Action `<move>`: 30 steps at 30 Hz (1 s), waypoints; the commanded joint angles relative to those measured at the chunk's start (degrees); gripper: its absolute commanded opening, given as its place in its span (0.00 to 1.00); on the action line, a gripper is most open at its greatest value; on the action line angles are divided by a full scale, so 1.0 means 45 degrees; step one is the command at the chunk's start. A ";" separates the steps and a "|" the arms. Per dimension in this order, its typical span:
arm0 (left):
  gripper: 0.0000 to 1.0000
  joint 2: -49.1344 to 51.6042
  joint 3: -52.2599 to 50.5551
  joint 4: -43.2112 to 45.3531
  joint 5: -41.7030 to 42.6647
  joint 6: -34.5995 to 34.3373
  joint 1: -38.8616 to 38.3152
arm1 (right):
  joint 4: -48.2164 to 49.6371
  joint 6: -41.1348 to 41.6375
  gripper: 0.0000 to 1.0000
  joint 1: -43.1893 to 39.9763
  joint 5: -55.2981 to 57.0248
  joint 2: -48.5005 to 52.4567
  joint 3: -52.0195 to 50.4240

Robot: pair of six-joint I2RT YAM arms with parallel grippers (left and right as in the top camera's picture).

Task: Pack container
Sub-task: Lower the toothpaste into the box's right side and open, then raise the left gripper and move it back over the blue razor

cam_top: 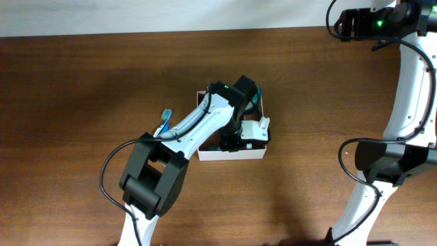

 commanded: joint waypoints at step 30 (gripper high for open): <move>0.80 -0.2395 0.1593 -0.0019 -0.1093 -0.0461 -0.0005 | 0.0034 0.0010 0.99 -0.0044 0.0015 -0.0034 0.0058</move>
